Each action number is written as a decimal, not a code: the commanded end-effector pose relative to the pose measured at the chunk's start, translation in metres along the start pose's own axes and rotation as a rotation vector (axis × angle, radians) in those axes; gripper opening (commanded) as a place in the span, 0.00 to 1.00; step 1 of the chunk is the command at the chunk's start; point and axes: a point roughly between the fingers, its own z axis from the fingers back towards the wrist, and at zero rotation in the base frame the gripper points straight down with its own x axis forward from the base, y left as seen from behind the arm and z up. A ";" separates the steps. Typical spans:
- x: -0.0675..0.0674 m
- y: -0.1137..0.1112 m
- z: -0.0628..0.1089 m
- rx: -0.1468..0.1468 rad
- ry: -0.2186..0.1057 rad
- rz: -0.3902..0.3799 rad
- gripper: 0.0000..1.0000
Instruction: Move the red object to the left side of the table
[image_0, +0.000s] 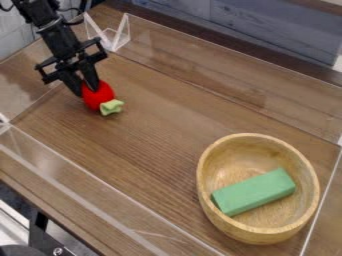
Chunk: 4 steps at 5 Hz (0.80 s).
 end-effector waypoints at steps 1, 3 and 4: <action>0.015 0.008 0.007 0.001 -0.049 0.009 0.00; 0.025 -0.004 0.008 0.032 -0.034 -0.057 1.00; 0.032 -0.010 0.008 0.053 -0.026 -0.098 1.00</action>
